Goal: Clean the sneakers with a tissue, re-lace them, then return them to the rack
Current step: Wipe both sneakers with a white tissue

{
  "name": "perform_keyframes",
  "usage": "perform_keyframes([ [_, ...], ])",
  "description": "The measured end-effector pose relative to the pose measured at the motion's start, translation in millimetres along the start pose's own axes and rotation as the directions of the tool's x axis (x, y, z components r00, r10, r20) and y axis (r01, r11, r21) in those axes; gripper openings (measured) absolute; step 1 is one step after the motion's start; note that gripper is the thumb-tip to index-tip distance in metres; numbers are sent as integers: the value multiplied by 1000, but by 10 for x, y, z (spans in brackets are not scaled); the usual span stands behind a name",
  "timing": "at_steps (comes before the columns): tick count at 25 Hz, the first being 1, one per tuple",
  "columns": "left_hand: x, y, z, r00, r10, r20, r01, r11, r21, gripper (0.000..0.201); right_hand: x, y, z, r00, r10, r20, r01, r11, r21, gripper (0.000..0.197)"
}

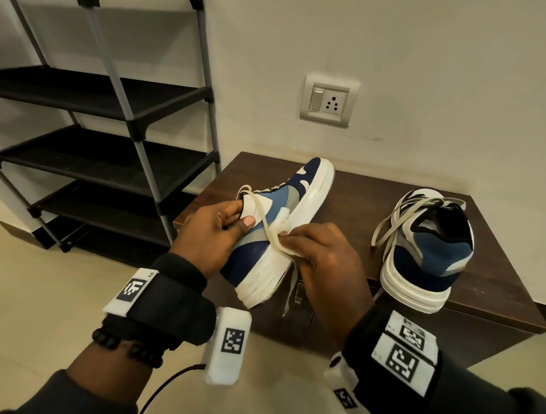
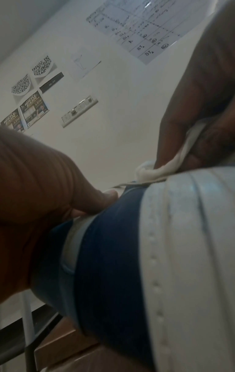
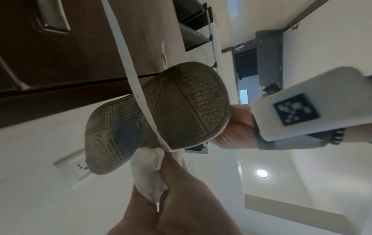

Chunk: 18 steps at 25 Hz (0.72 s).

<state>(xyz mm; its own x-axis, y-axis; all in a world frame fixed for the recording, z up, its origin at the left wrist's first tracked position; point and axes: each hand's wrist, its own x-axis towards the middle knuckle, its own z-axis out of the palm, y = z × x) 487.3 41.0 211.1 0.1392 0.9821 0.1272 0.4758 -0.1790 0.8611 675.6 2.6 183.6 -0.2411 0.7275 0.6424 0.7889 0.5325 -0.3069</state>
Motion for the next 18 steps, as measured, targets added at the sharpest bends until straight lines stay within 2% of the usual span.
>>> perform_keyframes([
  [3, -11, -16, -1, 999, 30, -24, -29, 999, 22, 34, -148, -239, -18, 989, -122, 81, 123, 992, -3, 28],
  [6, -16, -30, -13, 997, 70, -12, -69, 997, 47, 33, -248, -445, 19, 921, -315, 227, 326, 945, -11, 23],
  [7, -17, -25, -11, 997, 76, -5, -76, 996, 39, 33, -216, -443, 19, 907, -350, 234, 363, 932, -15, 26],
  [8, -21, -13, -11, 997, 74, 2, -75, 997, 26, 33, -158, -408, 7, 914, -353, 200, 363, 932, -13, 28],
  [10, -27, 7, -18, 998, 61, 22, -61, 998, 2, 36, 22, -257, -61, 962, -271, 29, 271, 962, -12, 29],
  [12, -32, 8, -42, 995, 77, 68, -79, 996, 36, 37, 250, -14, -168, 985, -81, -154, 80, 997, -10, 24],
  [13, -40, 8, -49, 990, 97, 99, -103, 993, 64, 37, 369, 141, -215, 975, 41, -216, -39, 999, 14, 24],
  [15, -59, 14, -37, 980, 134, 147, -150, 983, 109, 38, 582, 406, -267, 928, 282, -242, -272, 959, 77, 25],
  [16, -75, 22, -19, 978, 144, 147, -164, 978, 129, 38, 638, 473, -258, 910, 354, -217, -348, 935, 63, 25],
  [17, -94, 31, 1, 980, 150, 130, -168, 975, 148, 38, 653, 479, -216, 913, 360, -191, -367, 930, 1, 25],
  [18, -111, 44, 14, 982, 156, 105, -172, 971, 168, 38, 632, 425, -169, 936, 311, -165, -327, 941, -85, 25],
])
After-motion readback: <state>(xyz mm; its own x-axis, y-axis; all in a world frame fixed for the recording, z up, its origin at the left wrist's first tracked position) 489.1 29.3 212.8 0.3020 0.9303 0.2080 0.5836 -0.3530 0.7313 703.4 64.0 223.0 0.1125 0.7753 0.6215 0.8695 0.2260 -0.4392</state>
